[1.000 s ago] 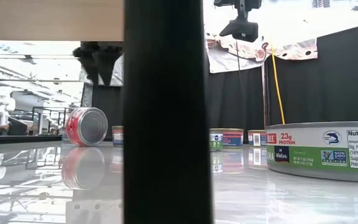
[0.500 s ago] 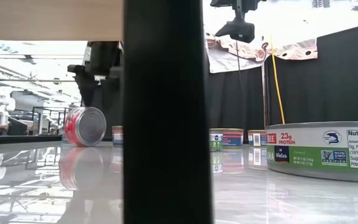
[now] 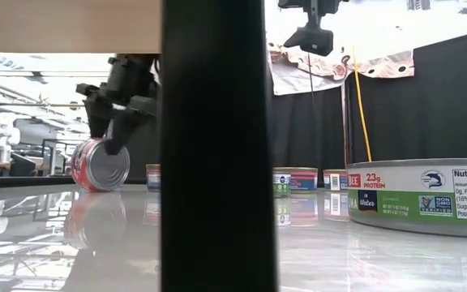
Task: Stack canned seafood by type on shelf
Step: Stack the red tuna can on top of the other red tuna can on the shelf
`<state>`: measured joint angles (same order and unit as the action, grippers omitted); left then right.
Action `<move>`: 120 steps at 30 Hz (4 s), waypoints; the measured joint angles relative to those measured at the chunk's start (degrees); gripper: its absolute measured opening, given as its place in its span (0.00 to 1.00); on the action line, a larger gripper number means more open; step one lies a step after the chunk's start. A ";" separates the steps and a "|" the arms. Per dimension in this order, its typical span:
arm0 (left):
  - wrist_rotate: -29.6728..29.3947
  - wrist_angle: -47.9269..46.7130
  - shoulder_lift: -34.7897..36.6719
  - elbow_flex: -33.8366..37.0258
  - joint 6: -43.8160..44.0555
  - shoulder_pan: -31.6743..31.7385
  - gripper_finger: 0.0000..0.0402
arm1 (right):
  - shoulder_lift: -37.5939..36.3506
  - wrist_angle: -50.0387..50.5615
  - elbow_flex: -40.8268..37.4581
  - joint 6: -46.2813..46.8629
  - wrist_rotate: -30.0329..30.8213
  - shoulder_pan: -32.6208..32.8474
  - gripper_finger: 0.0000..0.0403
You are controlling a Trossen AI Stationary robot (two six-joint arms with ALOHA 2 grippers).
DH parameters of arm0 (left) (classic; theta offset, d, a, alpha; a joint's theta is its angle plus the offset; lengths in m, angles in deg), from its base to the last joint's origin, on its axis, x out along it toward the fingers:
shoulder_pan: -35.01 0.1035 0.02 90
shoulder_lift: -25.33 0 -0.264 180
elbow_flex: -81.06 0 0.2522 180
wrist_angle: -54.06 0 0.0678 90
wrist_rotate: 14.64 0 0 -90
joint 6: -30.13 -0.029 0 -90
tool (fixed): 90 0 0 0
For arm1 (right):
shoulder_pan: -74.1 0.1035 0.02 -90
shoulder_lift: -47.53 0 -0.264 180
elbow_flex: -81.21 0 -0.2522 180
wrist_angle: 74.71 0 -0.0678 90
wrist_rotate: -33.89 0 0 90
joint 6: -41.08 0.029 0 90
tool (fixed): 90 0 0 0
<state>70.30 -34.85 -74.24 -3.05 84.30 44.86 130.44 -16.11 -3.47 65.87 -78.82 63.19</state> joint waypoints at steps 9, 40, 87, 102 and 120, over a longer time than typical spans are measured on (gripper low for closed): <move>0.40 -5.17 3.23 -0.89 -6.78 -4.19 0.34 | 0.00 -0.87 0.02 -1.69 0.03 -0.03 0.74; -7.32 44.35 33.08 -25.32 -63.54 -9.89 0.36 | 5.33 -38.19 21.43 -21.49 25.80 7.86 0.97; -3.28 44.86 35.81 -25.31 -66.28 -9.88 0.36 | 18.10 -25.19 42.51 -33.25 34.31 12.95 0.33; -1.40 44.87 37.93 -25.31 -43.59 -9.88 0.67 | 17.90 -26.87 43.08 -35.38 35.18 12.91 0.29; 9.01 42.18 42.93 -25.33 49.36 -4.61 0.69 | 18.93 -28.40 49.44 -70.85 35.00 15.94 0.29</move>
<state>79.32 7.33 -31.31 -28.38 133.67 40.24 149.37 -44.50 45.97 -4.99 -43.82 79.13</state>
